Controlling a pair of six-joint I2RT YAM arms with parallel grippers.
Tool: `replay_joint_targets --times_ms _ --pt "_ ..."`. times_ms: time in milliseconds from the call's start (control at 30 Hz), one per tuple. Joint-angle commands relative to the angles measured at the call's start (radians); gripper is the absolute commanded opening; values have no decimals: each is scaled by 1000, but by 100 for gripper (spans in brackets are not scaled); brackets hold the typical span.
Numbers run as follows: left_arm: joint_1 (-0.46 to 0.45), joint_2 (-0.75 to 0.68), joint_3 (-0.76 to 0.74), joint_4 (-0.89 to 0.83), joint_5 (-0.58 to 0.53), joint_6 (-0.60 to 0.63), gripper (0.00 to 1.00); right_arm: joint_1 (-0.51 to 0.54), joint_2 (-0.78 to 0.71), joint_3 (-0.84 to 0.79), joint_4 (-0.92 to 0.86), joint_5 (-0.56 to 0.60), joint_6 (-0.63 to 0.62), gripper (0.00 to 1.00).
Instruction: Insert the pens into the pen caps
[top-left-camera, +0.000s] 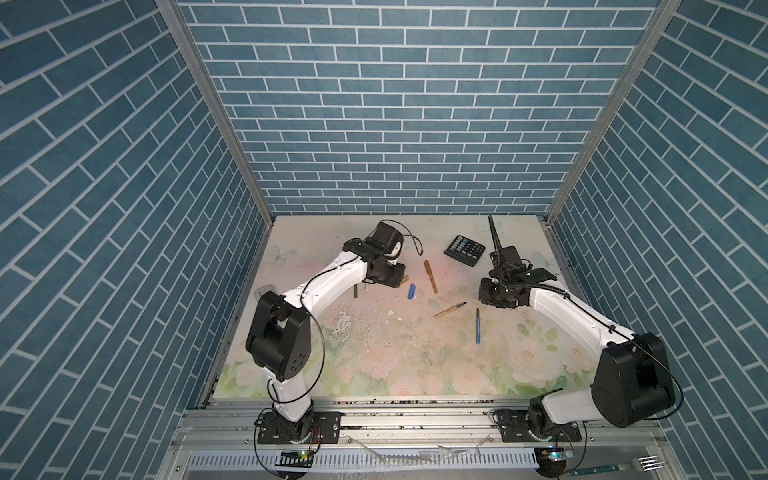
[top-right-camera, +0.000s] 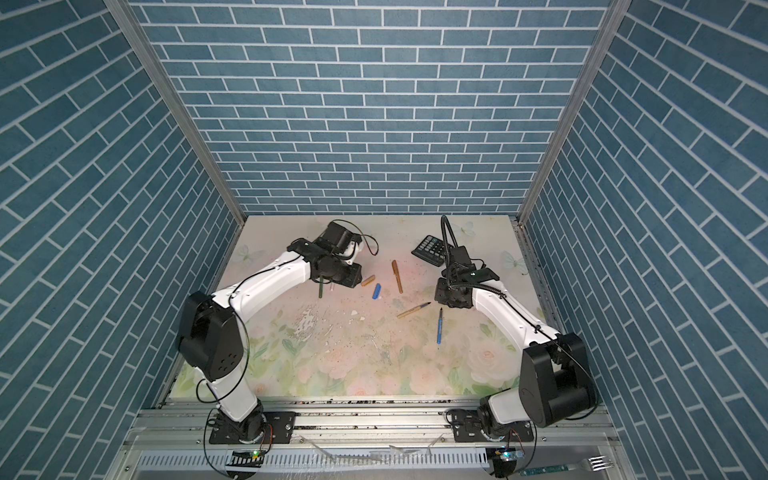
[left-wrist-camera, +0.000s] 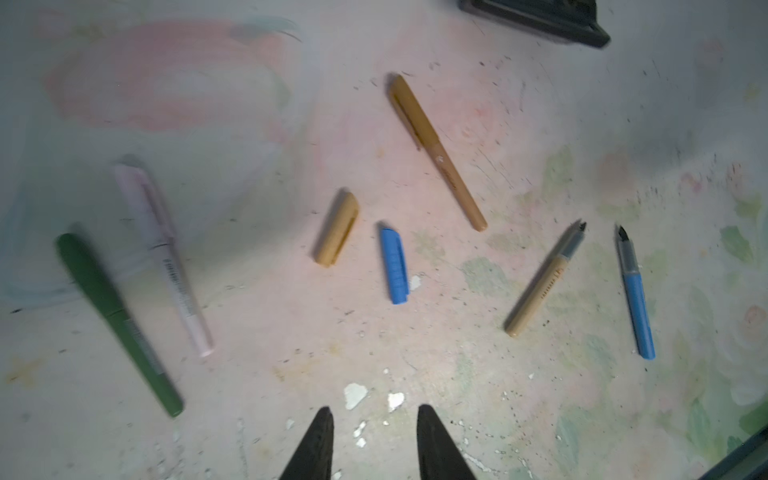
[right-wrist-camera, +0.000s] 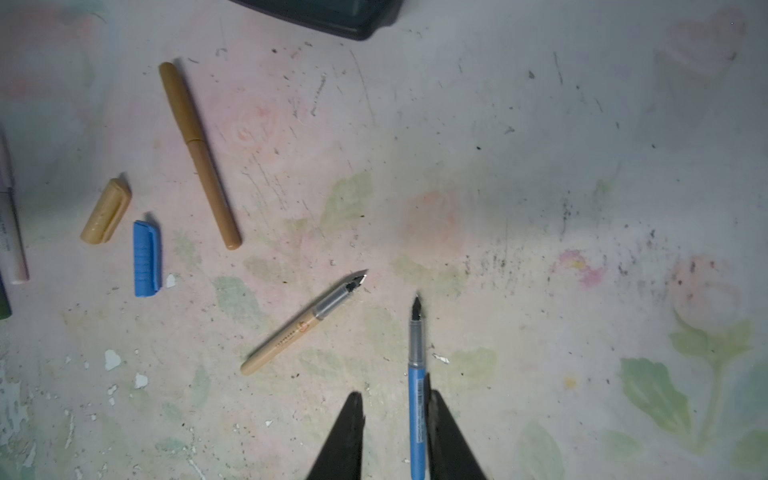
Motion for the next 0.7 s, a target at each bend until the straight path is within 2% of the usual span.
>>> replay_joint_targets --times_ms 0,100,200,300,500,667 --pt "-123 83 30 28 -25 66 36 -41 -63 -36 -32 20 41 27" --pt "-223 162 73 75 -64 125 36 -83 -101 -84 -24 -1 41 27" --pt "-269 275 176 57 -71 161 37 -110 -137 -116 -18 -39 40 27" --pt "-280 378 277 34 -65 165 36 -118 -159 -126 -25 -54 32 27" --pt "-283 507 429 -47 -139 182 36 -121 -197 -136 -46 -55 15 27" --pt "-285 537 452 -96 -140 205 32 -128 -207 -134 -49 -53 12 27"
